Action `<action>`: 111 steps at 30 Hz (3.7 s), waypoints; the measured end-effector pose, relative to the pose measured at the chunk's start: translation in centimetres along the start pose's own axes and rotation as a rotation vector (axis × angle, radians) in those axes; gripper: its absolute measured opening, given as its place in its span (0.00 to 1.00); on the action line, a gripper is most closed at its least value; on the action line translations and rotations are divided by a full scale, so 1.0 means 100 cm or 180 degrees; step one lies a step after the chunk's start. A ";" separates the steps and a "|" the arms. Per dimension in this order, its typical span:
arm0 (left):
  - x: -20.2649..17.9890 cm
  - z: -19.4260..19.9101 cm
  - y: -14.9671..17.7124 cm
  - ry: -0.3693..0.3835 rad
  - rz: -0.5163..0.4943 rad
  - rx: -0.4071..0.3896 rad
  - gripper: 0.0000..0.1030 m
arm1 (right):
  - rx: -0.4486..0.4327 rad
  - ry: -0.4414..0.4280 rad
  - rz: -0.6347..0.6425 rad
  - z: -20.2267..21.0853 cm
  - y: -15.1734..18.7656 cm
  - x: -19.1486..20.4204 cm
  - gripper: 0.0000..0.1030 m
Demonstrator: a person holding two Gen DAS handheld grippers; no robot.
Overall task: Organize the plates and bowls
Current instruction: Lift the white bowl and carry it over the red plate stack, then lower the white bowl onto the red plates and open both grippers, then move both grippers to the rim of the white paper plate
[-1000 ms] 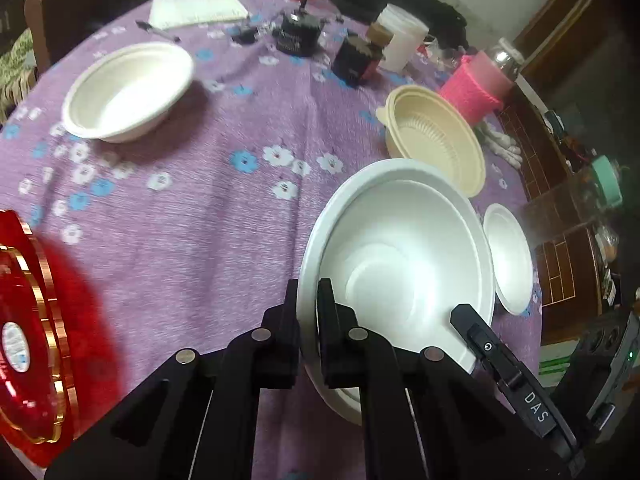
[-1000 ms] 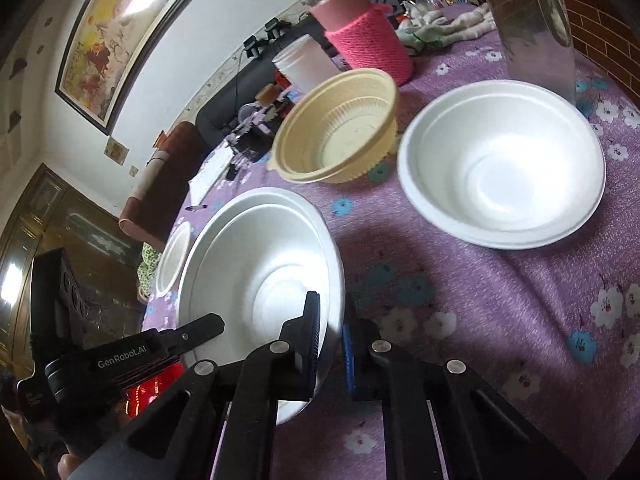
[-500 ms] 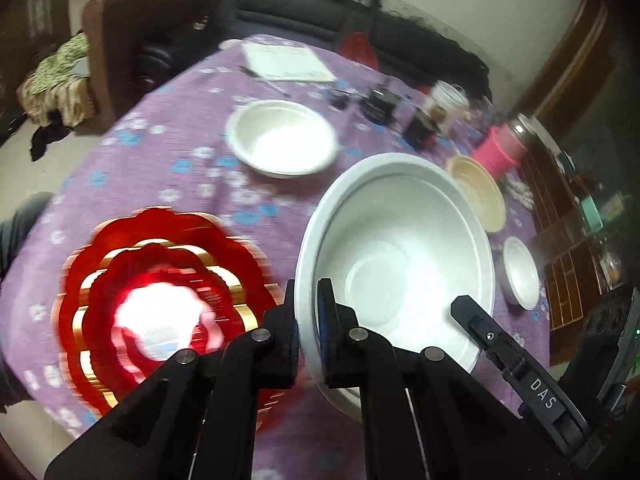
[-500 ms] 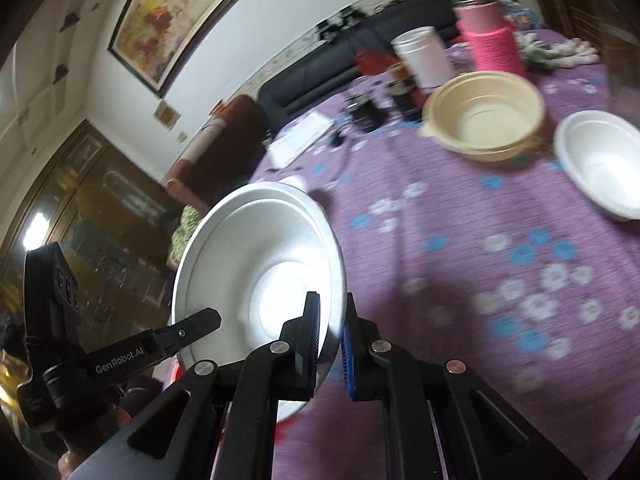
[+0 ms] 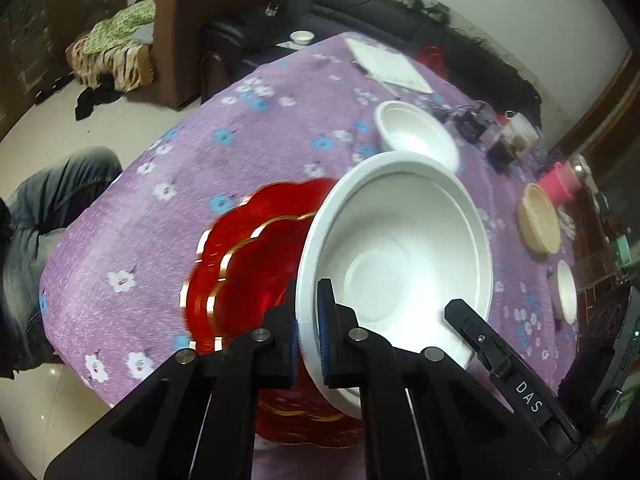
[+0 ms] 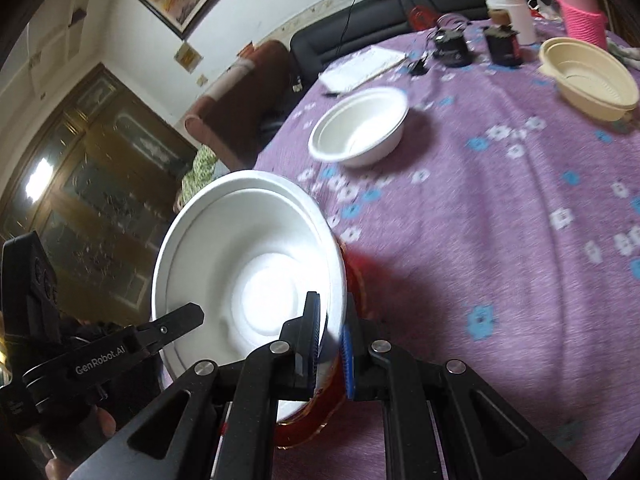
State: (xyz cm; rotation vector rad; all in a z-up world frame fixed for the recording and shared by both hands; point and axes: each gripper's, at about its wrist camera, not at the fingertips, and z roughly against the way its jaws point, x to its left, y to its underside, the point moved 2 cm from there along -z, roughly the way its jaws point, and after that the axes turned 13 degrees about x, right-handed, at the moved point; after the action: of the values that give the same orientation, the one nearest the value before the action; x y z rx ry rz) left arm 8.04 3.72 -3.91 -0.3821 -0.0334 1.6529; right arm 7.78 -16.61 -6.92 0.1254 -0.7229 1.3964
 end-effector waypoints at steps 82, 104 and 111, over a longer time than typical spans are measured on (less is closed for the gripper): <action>-0.119 0.076 0.053 -0.0804 -0.0960 -0.1379 0.43 | -0.1249 0.0406 -0.0159 0.115 0.005 -0.095 0.45; -0.054 0.072 0.020 -0.0995 -0.0553 -0.1379 0.43 | -0.1112 0.0456 -0.0118 0.092 -0.007 -0.085 0.45; -0.043 0.072 0.004 -0.0861 -0.0514 -0.1269 0.43 | -0.1083 0.0444 0.0074 0.081 -0.029 -0.057 0.45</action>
State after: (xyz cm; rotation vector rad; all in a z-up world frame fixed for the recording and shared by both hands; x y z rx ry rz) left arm 6.06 0.98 3.73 -0.4406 -0.5885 1.5237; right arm 7.28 -26.04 -2.66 -0.2458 -0.8355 1.2711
